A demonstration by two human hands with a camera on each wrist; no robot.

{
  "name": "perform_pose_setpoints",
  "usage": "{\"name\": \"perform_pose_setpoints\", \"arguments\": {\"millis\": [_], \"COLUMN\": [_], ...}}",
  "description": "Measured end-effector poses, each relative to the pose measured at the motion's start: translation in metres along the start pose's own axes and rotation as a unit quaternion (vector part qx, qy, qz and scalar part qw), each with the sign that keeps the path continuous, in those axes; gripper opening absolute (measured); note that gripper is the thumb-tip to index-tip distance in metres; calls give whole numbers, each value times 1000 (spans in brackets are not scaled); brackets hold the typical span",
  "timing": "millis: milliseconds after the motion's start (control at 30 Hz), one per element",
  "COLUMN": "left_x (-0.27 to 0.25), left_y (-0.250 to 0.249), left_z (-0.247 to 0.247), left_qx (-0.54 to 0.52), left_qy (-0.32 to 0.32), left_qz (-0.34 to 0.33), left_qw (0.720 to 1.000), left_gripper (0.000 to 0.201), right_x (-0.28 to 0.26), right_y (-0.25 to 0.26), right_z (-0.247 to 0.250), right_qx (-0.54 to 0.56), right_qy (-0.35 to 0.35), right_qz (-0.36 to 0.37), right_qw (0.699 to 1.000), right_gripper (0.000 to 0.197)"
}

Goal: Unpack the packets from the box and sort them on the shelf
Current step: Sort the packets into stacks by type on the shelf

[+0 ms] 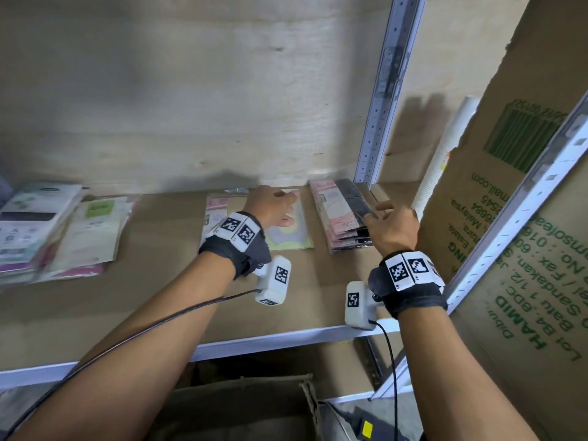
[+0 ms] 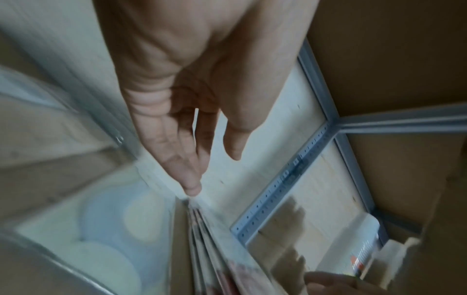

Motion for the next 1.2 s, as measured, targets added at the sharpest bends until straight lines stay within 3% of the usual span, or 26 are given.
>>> {"name": "perform_pose_setpoints", "arguments": {"millis": [67,133,333,567,800,933,1067,1200], "left_x": [-15,-31,-77,-121,-157,-169,-173,-175], "left_y": [4,9,39,65,96,102,106,111], "left_z": [22,44,120,219,327,353,360,365], "left_qx": [-61,-56,-49,-58,-77,-70,-56,-33], "left_qy": [-6,-9,-92,-161,-283,-308,-306,-300], "left_qz": [-16,-35,-50,-52,-19,-29,-32,-20], "left_qw": [998,998,993,984,956,948,950,953], "left_gripper": [17,16,21,10,12,11,15,18], "right_x": [-10,-24,-75,-109,-136,-146,-156,-163], "right_y": [18,38,88,114,187,223,249,256], "right_z": [-2,-14,-86,-173,-279,-348,-395,-419], "right_qx": [-8,17,64,61,31,18,-14,-7], "right_qy": [-12,9,157,284,399,451,465,471], "right_qz": [33,79,189,158,167,143,140,138], "right_qw": [999,997,967,944,901,881,874,871], "right_gripper": [22,17,9,6,11,6,28,28]}}
Point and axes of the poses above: each hand's wrist, its own x-axis towards the middle knuckle, its own z-axis out of the back of the hand, y = z × x, the point moved 8 cm from there along x, towards the middle knuckle, and after that the axes turned 10 degrees about y, right-handed, at the moved point
